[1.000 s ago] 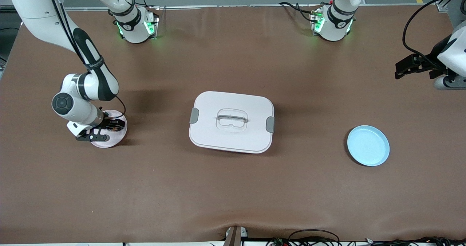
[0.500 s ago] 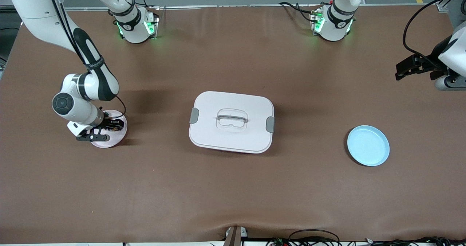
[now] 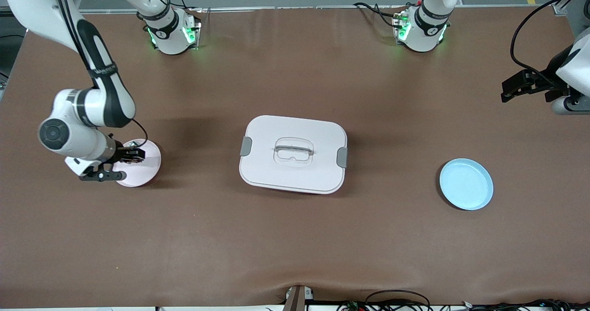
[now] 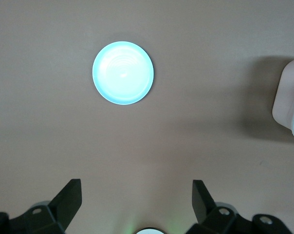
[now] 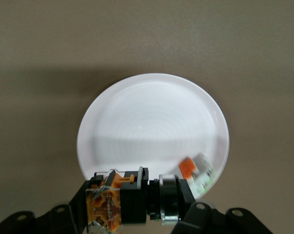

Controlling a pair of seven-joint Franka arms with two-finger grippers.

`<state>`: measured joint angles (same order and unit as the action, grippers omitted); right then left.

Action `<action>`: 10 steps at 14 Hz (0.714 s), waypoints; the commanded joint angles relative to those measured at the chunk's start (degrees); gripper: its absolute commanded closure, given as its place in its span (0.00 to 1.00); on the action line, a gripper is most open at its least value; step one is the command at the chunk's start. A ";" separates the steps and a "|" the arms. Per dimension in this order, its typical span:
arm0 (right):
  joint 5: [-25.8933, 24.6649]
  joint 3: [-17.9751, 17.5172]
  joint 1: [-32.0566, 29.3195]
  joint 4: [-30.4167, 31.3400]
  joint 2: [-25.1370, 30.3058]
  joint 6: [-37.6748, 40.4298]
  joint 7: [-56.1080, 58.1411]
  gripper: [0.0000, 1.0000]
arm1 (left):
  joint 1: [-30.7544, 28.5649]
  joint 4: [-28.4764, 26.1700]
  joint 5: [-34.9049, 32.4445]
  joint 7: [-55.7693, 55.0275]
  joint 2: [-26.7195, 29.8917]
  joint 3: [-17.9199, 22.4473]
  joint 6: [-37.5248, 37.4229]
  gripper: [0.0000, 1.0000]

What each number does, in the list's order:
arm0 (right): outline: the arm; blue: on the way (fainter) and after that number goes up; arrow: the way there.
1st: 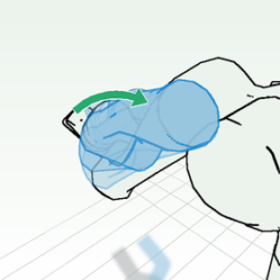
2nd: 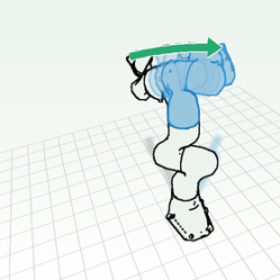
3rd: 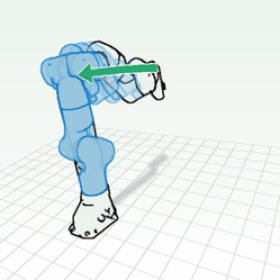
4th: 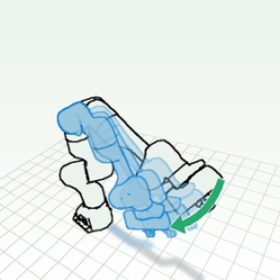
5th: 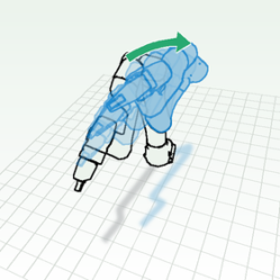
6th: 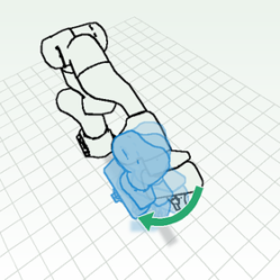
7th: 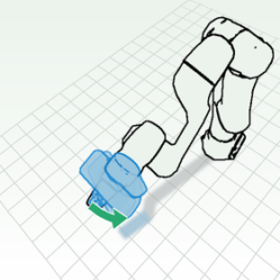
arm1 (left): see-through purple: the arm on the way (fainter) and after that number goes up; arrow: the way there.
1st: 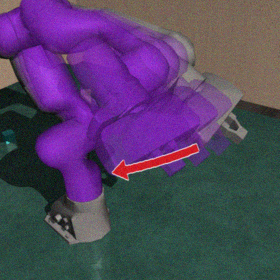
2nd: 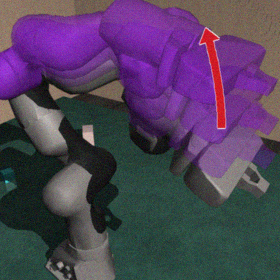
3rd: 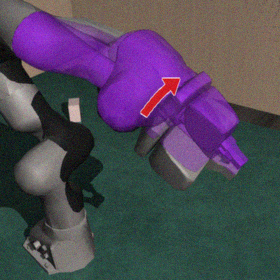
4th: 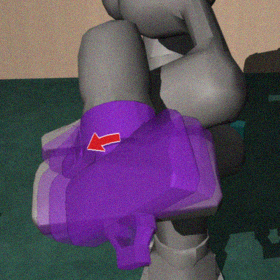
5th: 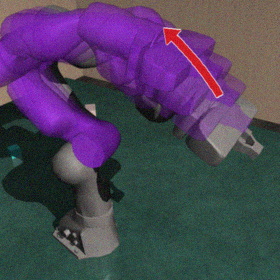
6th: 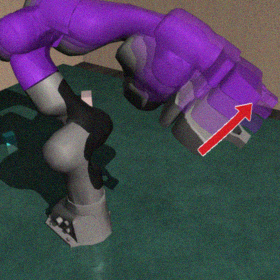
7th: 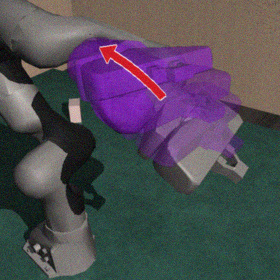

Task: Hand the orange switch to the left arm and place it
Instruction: 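Lift the switch over the box with the right gripper while the left gripper approaches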

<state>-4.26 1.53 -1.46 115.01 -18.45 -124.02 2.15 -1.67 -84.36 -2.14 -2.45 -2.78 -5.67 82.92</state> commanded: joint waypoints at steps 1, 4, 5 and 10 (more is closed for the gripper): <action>-0.58 -0.30 2.15 -5.21 4.37 12.52 -2.48 0.87 | -0.44 -0.01 0.03 -0.01 1.63 -0.31 -1.09 0.00; -0.58 -0.56 6.80 -14.52 5.61 28.61 -11.79 0.87 | -0.44 0.08 0.11 -0.27 1.63 -0.31 -1.09 0.00; -0.32 -0.65 8.90 -17.60 5.61 32.92 -15.82 0.87 | -0.35 0.25 0.29 -0.36 1.55 -0.31 -1.00 0.00; 6.42 -0.65 19.46 -28.77 5.44 42.98 -37.52 0.91 | 0.08 0.43 1.17 -0.45 1.28 -0.48 -0.48 0.00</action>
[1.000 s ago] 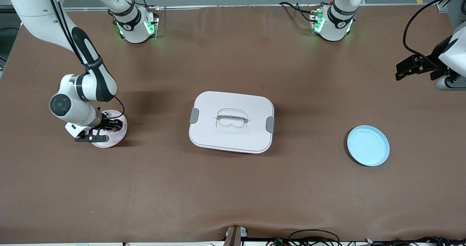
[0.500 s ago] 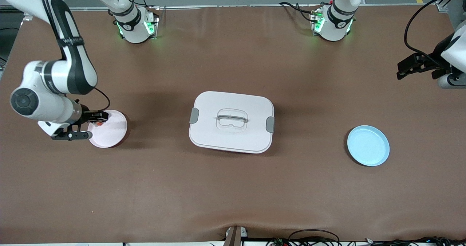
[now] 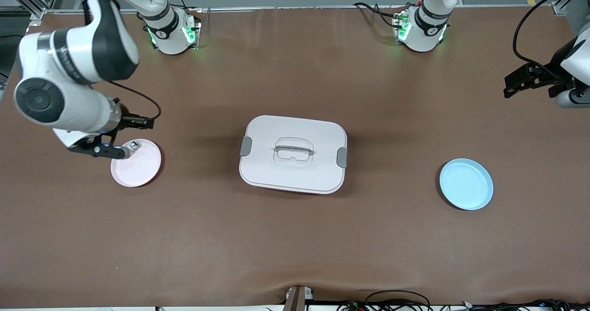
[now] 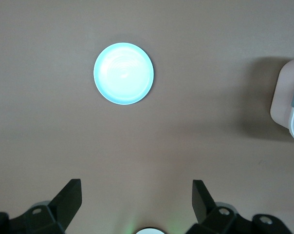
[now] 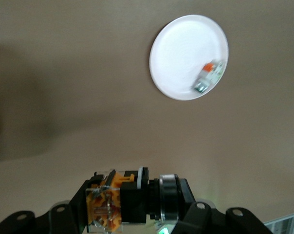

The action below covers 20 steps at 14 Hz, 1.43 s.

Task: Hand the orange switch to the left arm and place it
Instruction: 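Lift the switch over the box with the right gripper while the left gripper approaches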

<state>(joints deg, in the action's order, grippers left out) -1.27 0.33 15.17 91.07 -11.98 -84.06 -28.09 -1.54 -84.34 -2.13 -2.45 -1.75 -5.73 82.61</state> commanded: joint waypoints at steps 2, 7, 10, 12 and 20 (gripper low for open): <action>10.29 0.55 5.12 -7.30 -1.29 3.20 -16.43 0.91 | -0.04 0.32 5.53 -0.45 0.96 -0.59 0.44 0.00; 27.52 0.55 8.99 -11.35 -2.69 0.31 -36.65 0.90 | -0.48 0.40 15.90 -0.27 2.19 -1.39 0.71 0.00; 35.61 0.63 11.36 -11.44 -3.40 -6.80 -44.14 0.90 | 0.22 0.14 23.03 0.52 1.84 -1.99 0.80 0.00; 37.83 0.55 13.64 -11.44 -4.36 -10.84 -48.62 0.91 | 0.49 -0.38 24.72 -0.27 1.40 -4.89 1.84 0.00; 47.14 0.55 19.98 -12.23 -7.79 -27.21 -60.67 0.90 | 0.66 -9.52 33.58 -0.35 1.75 -17.35 18.69 0.00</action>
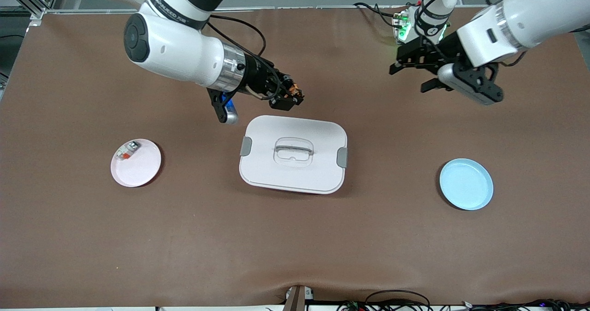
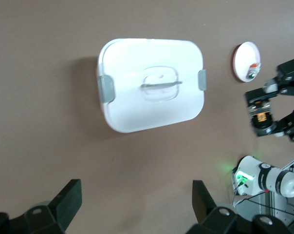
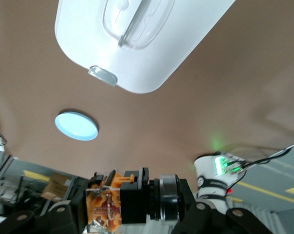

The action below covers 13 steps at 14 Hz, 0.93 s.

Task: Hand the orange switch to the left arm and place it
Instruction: 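Lift the switch over the box with the right gripper while the left gripper approaches, then grasp the switch with the left gripper from the right gripper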

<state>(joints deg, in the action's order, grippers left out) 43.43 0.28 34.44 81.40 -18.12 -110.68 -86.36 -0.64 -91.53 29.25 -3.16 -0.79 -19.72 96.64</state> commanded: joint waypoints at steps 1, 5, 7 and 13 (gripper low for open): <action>2.45 0.60 1.32 -3.43 -2.44 -0.67 -3.20 0.90 | -0.50 -3.99 3.87 0.27 0.88 -5.22 7.65 0.03; 2.53 0.60 1.94 -6.25 -4.91 -1.03 -5.93 0.90 | -0.68 -9.27 13.35 0.18 2.10 -5.77 11.53 0.14; 2.45 0.60 1.94 -6.25 -5.17 -1.03 -5.84 0.90 | -0.41 -12.69 17.23 0.18 3.77 -5.85 16.36 0.20; 2.45 0.60 1.94 -6.25 -5.70 -0.94 -5.40 0.90 | -0.06 -16.84 25.15 -2.01 4.22 -9.19 26.13 0.29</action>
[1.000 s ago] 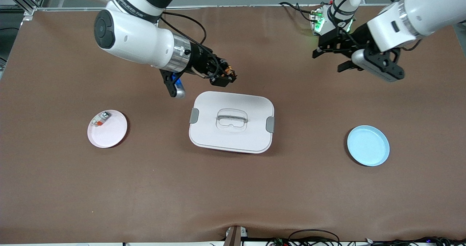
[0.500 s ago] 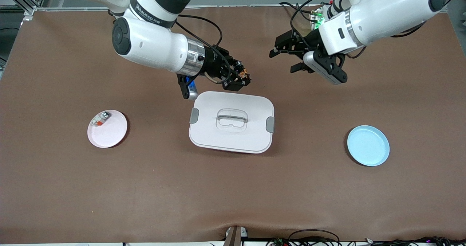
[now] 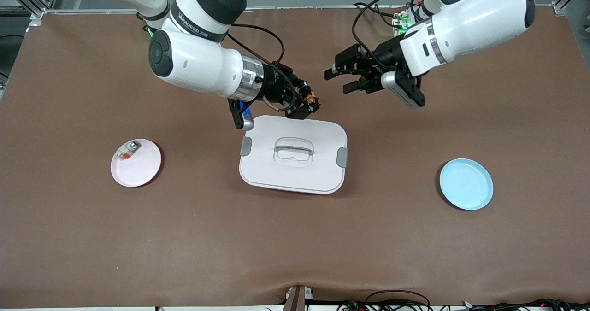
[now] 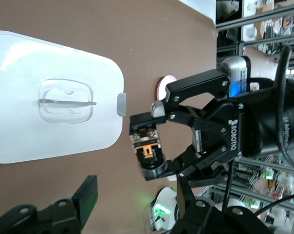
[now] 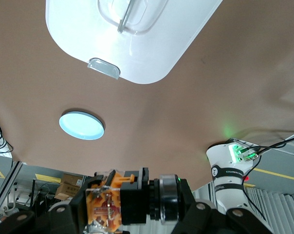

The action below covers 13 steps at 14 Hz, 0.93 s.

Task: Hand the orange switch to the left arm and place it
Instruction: 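Grasp the switch with the left gripper from the right gripper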

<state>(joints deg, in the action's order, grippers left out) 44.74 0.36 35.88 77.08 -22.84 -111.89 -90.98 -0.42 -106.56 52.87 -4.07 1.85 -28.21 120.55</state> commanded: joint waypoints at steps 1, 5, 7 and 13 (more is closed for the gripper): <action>1.14 0.52 0.51 -1.93 -1.15 0.27 -0.78 0.90 | -0.54 -2.07 1.54 -1.37 1.31 -2.18 3.71 0.33; 1.05 0.61 0.51 -1.93 -1.33 0.36 -0.69 0.90 | -0.28 -2.60 4.25 -1.98 -0.27 -3.69 8.90 0.37; 1.06 0.61 0.51 -1.93 -1.33 0.36 -0.60 0.90 | -0.19 -2.60 4.35 -3.74 -1.15 -4.66 11.79 0.37; 0.97 0.61 0.60 -1.93 -1.68 0.36 -0.60 0.90 | 0.95 -2.51 4.17 -5.59 -5.28 -6.59 18.04 0.40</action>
<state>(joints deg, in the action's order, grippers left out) 44.74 0.40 35.88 77.07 -23.37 -111.88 -90.98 0.33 -109.24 55.78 -9.41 -2.50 -34.32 136.80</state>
